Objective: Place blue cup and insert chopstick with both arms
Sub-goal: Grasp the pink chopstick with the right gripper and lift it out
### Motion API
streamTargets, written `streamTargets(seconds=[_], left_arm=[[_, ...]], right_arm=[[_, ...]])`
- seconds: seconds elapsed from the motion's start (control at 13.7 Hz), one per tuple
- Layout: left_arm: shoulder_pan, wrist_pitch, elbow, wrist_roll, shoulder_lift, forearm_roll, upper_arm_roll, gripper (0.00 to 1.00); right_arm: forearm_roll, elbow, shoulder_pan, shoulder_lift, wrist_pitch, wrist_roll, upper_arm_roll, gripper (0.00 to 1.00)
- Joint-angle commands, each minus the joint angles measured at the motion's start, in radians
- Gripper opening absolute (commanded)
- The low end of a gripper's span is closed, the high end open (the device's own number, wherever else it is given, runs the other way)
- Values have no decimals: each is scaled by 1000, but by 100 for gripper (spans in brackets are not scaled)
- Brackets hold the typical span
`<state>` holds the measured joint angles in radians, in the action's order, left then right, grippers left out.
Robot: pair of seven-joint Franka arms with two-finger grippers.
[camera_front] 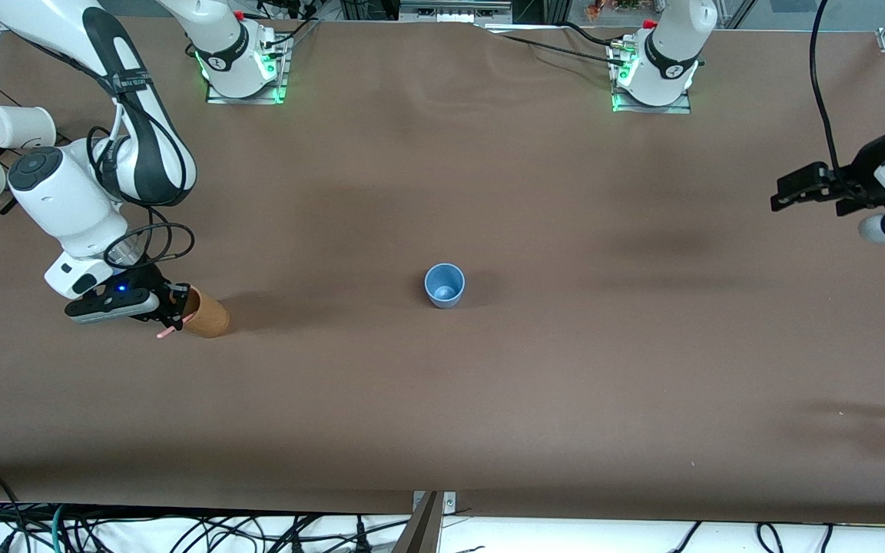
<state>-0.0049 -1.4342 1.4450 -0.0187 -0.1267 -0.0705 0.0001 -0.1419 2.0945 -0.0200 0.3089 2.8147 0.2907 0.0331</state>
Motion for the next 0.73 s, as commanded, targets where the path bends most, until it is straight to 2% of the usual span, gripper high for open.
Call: streamTargets(seconds=[0.0,0.15,0.44,0.66], left_arm=[[0,-22,90,-24,70,26,-6,100],[2,-22,103,-24,72,24,-9,100],[0,-18,95,-29,62,29,-12,100],[-9,-18,91,-29,52,29,-14,100]], right_arm=[[-22,-24,3,9,14,21,5,0],[-22,-42,3,-1,12,31,5,0],[-13,-40,3,-86,-6,41,5,0],[-12,-40,3,-152,-107,35,7,0]])
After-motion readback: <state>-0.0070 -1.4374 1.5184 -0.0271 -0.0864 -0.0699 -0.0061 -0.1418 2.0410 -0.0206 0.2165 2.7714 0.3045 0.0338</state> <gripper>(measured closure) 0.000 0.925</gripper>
